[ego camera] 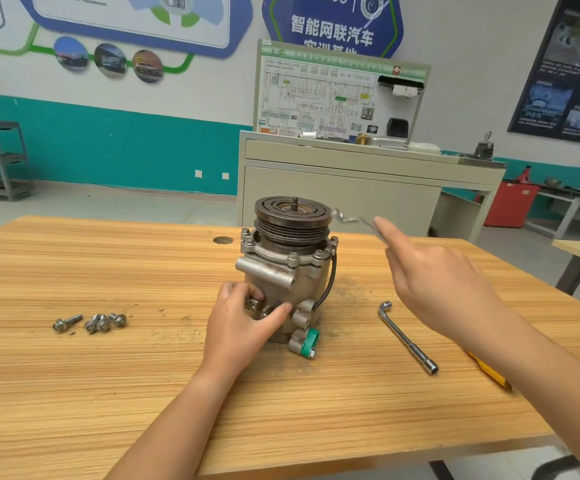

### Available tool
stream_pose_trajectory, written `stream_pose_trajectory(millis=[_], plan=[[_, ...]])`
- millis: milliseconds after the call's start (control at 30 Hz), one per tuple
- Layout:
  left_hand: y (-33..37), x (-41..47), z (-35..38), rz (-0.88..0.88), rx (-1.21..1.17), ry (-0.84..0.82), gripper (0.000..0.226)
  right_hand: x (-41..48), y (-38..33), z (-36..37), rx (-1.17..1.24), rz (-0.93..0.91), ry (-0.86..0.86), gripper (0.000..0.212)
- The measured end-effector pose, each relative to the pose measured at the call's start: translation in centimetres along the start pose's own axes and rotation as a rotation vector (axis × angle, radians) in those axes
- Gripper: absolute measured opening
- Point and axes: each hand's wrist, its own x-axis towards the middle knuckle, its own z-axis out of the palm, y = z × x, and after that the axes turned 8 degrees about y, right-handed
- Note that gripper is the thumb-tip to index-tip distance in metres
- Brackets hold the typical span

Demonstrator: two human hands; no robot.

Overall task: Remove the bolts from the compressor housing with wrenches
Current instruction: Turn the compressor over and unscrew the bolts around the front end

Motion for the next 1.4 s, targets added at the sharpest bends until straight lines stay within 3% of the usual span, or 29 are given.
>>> stream_pose_trajectory(millis=[100, 267, 600, 700, 867, 1033, 1200, 1300, 1400], plan=[[0.1, -0.1, -0.1, 0.013, 0.010, 0.000, 0.034, -0.9, -1.5, -1.8, -0.207, -0.027, -0.116, 0.066], [0.1, -0.1, -0.1, 0.010, 0.011, 0.012, 0.033, 0.3, -3.6, -1.0, -0.276, -0.069, -0.218, 0.072], [0.0, -0.1, 0.0, 0.017, -0.011, 0.021, 0.032, 2.7, -6.5, -2.2, -0.374, -0.221, -0.391, 0.046], [0.0, -0.1, 0.0, 0.014, -0.005, 0.026, 0.032, 3.1, -4.7, -2.1, -0.395, -0.299, -0.328, 0.042], [-0.1, 0.0, 0.0, 0.022, -0.004, 0.029, 0.032, 4.8, 0.0, -0.5, -0.308, -0.303, -0.331, 0.062], [-0.2, 0.0, 0.0, 0.032, -0.002, 0.032, 0.032, 8.1, 0.8, 3.1, -0.374, -0.298, -0.310, 0.034], [-0.3, 0.0, 0.0, 0.036, -0.011, 0.025, 0.033, 8.4, 0.2, 6.9, -0.347, -0.260, -0.299, 0.025], [-0.2, 0.0, 0.0, 0.037, -0.014, 0.026, 0.033, 7.0, 1.8, 7.0, -0.303, -0.192, -0.157, 0.018], [-0.3, 0.1, 0.1, 0.048, -0.006, 0.032, 0.032, 4.6, 3.2, 5.4, -0.049, -0.066, 0.049, 0.026]])
